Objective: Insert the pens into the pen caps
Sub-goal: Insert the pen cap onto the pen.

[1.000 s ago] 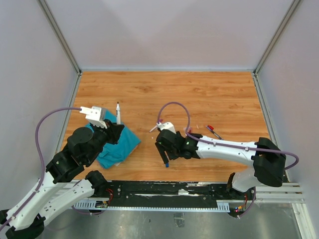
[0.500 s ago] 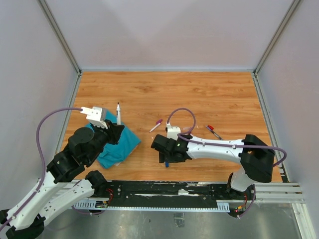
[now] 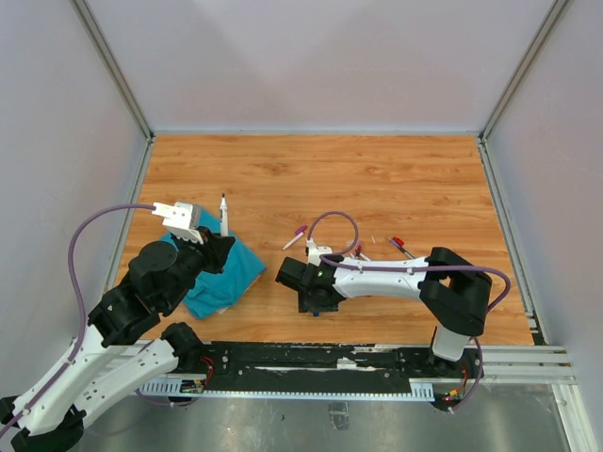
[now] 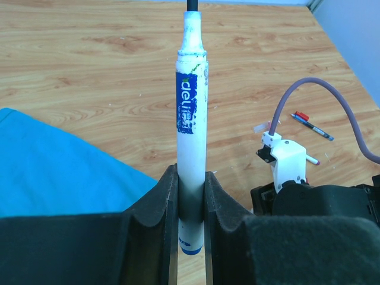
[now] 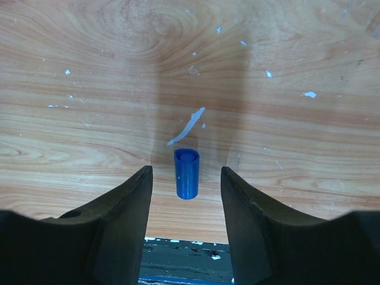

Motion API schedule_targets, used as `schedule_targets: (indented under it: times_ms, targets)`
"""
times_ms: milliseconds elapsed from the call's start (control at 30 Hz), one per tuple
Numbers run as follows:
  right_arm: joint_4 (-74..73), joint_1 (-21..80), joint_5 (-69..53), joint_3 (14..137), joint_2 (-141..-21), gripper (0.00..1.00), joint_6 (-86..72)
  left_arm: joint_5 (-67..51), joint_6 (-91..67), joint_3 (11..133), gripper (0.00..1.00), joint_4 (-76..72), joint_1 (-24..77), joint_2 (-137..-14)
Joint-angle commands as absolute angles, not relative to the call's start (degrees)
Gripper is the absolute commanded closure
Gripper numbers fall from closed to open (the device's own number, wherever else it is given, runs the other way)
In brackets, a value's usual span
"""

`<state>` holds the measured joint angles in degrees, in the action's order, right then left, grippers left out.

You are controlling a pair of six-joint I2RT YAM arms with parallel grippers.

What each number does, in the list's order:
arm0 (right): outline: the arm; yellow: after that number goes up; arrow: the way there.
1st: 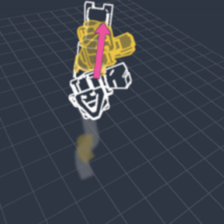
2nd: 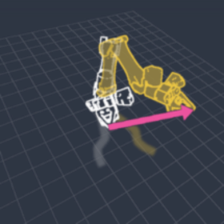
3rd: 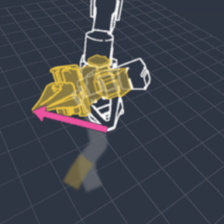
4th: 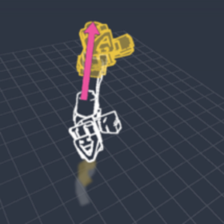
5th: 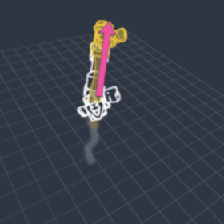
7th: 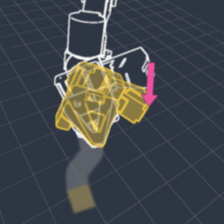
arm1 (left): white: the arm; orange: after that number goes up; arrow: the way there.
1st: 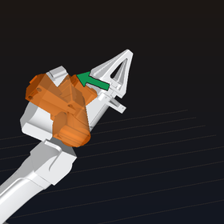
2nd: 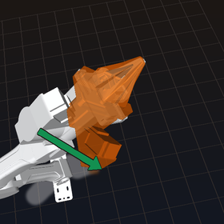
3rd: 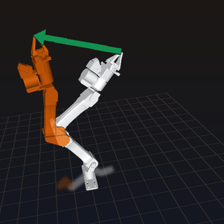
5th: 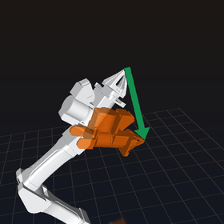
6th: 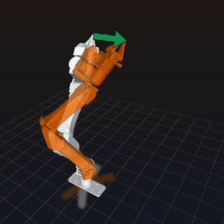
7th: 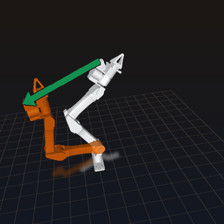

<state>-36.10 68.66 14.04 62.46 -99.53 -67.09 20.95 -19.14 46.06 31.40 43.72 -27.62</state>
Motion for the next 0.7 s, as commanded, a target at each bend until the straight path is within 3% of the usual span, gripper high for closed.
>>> schedule_targets:
  times_ms: [0, 533, 667]
  targets:
    - [-36.0, 70.2, 12.7, 63.7, -100.8, 0.52, -66.5, 21.0, -18.4, 45.8, 0.99, 29.8, 43.6, -27.1]
    - [-35.6, 69.0, 12.5, 62.7, -103.3, 0.69, -65.7, 20.9, -18.4, 45.8, 1.0, 29.8, 43.6, -26.8]
    - [-35.5, 68.9, 12.1, 62.1, -103.3, 0.79, -64.2, 20.9, -18.4, 45.7, 0.99, 29.7, 43.6, -26.8]
